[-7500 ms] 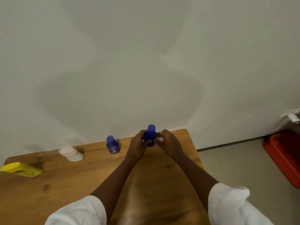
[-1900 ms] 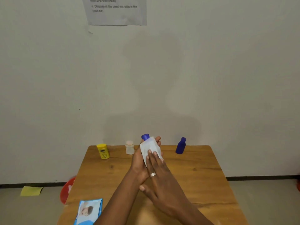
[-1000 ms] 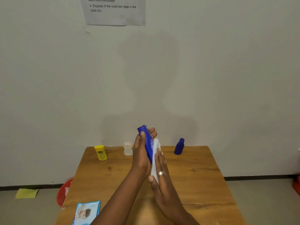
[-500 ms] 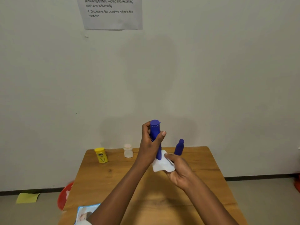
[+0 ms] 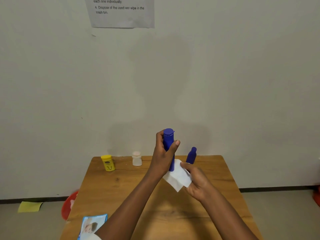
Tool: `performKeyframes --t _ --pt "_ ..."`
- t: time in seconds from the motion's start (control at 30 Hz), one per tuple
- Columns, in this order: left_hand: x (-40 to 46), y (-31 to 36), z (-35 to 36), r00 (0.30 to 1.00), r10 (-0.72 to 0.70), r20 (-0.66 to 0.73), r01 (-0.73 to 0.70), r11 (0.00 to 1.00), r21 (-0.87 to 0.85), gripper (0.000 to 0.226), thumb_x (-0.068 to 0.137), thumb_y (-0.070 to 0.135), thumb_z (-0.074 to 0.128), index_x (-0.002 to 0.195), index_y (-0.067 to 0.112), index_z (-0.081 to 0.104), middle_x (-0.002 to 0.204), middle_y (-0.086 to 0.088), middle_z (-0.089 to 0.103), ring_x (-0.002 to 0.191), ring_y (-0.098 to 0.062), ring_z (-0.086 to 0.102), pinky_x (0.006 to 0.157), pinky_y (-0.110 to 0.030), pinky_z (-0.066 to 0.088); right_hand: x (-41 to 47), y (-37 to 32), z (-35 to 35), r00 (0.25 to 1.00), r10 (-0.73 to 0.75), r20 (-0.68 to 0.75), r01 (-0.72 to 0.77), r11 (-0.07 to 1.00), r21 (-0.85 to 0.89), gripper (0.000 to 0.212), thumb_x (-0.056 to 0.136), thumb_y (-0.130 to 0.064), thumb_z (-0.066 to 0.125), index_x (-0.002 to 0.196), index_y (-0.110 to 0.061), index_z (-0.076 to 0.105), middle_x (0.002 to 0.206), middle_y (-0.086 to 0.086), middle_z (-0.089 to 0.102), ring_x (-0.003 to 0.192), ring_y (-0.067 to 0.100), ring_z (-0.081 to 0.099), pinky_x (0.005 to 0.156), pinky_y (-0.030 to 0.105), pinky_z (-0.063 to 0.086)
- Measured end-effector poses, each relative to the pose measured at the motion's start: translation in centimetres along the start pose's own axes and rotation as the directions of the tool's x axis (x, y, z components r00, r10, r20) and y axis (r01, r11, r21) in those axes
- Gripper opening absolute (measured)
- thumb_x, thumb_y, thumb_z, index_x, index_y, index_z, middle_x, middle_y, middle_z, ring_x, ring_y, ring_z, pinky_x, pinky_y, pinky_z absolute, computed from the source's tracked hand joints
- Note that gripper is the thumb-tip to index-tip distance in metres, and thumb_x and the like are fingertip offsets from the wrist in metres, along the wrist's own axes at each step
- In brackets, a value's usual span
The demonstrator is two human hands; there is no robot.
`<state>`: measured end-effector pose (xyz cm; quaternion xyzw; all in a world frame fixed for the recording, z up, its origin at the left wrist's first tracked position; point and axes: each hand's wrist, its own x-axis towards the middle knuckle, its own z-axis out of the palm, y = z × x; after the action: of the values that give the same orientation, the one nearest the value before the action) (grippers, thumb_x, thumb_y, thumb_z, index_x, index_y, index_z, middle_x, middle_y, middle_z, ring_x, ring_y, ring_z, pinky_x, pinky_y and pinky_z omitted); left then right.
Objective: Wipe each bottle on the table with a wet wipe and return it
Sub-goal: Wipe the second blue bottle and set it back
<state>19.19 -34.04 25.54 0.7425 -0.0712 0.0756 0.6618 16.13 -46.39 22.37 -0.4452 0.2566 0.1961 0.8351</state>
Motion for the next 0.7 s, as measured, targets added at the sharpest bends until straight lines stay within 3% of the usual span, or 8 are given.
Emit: performKeyframes --t 0.17,0.27,0.37,0.43,0.5,0.6,0.67,0.7 --pt "-0.6 -0.4 0.7 0.998 0.012 0.067 -0.014 0.999 0.029 0.032 0.093 0.032 0.059 0.117 0.036 0.039 0.094 0.008 0.053 0.075 0.006 0.052 0.073 -0.006 0.045 0.2 1.9 1.2 1.0 -0.007 0.022 0.006 0.998 0.065 0.026 0.094 -0.012 0.054 0.118 -0.001 0.056 0.107 0.024 0.065 0.097 0.036 0.064 0.083 0.047 0.055" --pt "-0.4 -1.0 -0.3 0.998 -0.015 0.056 0.01 0.996 0.094 0.033 0.093 0.037 0.059 0.119 0.034 0.04 0.092 0.006 0.052 0.077 -0.002 0.052 0.074 -0.015 0.045 -1.0 1.9 0.6 1.0 -0.007 -0.02 0.004 0.989 -0.148 0.019 0.093 -0.009 0.055 0.111 -0.002 0.055 0.103 0.024 0.065 0.094 0.037 0.065 0.074 0.045 0.056" --pt "-0.4 -2.1 -1.4 0.996 -0.019 0.088 0.005 0.988 0.157 0.042 0.092 0.038 0.061 0.128 0.028 0.043 0.102 0.007 0.053 0.089 -0.006 0.052 0.084 -0.022 0.041 -2.2 -0.9 -0.5 0.965 -0.252 -0.078 0.206 0.905 -0.371 0.02 0.095 -0.015 0.053 0.112 -0.004 0.059 0.105 0.02 0.068 0.092 0.033 0.067 0.078 0.046 0.056" --pt "-0.7 -2.8 -1.8 0.989 -0.038 0.142 0.004 0.973 0.232 0.061 0.09 0.039 0.063 0.142 0.028 0.033 0.129 0.014 0.045 0.113 -0.004 0.047 0.097 -0.023 0.038 -3.6 -3.4 0.1 0.86 -0.51 -0.003 0.426 0.722 -0.545 0.022 0.098 -0.018 0.048 0.114 -0.013 0.063 0.108 0.009 0.068 0.087 0.015 0.066 0.072 0.025 0.058" --pt "-1.3 -3.1 -1.6 0.98 -0.068 0.19 0.003 0.946 0.324 0.077 0.091 0.037 0.063 0.151 0.028 0.016 0.136 0.018 0.03 0.124 -0.003 0.036 0.103 -0.024 0.032 -4.5 -5.4 1.5 0.714 -0.678 0.174 0.568 0.416 -0.71 0.031 0.1 -0.019 0.044 0.128 -0.017 0.057 0.109 0.0 0.066 0.085 0.002 0.061 0.067 0.008 0.051" --pt "-1.6 -2.4 -0.7 0.973 -0.072 0.218 -0.01 0.936 0.352 0.083 0.091 0.031 0.062 0.153 0.025 0.006 0.128 0.015 0.035 0.119 -0.01 0.043 0.099 -0.027 0.037 -4.8 -6.0 3.6 0.568 -0.656 0.498 0.629 -0.045 -0.776 0.034 0.101 -0.02 0.043 0.132 -0.018 0.055 0.092 -0.005 0.07 0.071 0.01 0.063 0.066 0.027 0.054" --pt "-1.2 -2.2 -0.4 0.98 -0.027 0.196 -0.034 0.953 0.301 0.068 0.089 0.027 0.061 0.146 0.024 0.025 0.117 0.01 0.054 0.106 -0.014 0.056 0.091 -0.035 0.05 -4.4 -4.9 4.3 0.518 -0.535 0.667 0.585 -0.347 -0.733 0.032 0.099 -0.014 0.041 0.128 -0.018 0.054 0.09 -0.007 0.066 0.075 0.008 0.064 0.066 0.027 0.052" --pt "-0.9 -2.4 -0.4 0.982 -0.005 0.187 -0.052 0.954 0.296 0.05 0.089 0.023 0.06 0.135 0.021 0.039 0.108 0.005 0.06 0.1 -0.015 0.061 0.086 -0.039 0.054 -4.2 -4.3 4.3 0.466 -0.488 0.738 0.556 -0.487 -0.674 0.033 0.098 -0.011 0.043 0.13 -0.016 0.051 0.105 0.001 0.067 0.091 0.012 0.066 0.073 0.029 0.054"
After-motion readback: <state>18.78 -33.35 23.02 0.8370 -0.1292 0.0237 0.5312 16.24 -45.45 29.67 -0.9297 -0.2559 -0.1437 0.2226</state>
